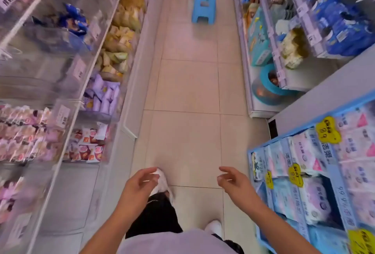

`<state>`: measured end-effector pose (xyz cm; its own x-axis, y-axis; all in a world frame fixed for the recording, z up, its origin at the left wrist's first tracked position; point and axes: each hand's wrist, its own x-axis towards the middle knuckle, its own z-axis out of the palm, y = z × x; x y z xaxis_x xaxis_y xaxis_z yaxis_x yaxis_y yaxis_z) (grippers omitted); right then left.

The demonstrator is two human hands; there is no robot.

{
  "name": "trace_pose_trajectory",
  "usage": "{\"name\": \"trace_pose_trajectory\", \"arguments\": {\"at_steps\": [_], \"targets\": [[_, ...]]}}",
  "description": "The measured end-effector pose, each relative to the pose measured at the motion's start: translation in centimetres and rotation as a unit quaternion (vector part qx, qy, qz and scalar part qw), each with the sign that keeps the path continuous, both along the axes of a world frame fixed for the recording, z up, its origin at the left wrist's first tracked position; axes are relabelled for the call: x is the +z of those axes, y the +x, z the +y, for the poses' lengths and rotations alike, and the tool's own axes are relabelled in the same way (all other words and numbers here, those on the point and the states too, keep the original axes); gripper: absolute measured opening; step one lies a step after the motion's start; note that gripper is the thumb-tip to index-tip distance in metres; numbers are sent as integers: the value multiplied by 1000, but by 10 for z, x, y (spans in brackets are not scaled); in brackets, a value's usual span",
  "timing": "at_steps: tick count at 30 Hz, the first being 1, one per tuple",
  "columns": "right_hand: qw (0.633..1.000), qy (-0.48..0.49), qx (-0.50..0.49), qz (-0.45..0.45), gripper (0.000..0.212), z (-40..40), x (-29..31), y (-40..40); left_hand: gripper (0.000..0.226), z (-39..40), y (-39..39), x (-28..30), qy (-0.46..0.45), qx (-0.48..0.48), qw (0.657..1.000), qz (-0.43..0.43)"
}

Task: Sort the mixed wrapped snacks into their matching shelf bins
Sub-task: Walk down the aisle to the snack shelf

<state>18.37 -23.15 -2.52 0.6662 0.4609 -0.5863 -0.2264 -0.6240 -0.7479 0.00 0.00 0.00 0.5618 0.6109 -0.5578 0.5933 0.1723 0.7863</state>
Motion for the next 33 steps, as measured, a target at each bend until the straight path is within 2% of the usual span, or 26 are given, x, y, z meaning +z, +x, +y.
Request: {"name": "trace_pose_trajectory", "arguments": {"at_steps": [8,12,17,22,33], "targets": [[999,-38,3,12,30,116,4,76,27,115,97,-28,-45,-66,997,-3],[999,-26,-16,-11,32,171,12,117,29,175,151,-22,-41,-90,995,-9],[999,-16,-31,7,34,217,7,180,31,232,222,-32,-24,-85,996,5],[1000,-6,-19,20,34,259,-8,280,33,273,320,-41,-5,-79,997,18],[1000,-4,10,25,30,357,-4,515,33,352,531,-13,-5,-38,999,3]]}}
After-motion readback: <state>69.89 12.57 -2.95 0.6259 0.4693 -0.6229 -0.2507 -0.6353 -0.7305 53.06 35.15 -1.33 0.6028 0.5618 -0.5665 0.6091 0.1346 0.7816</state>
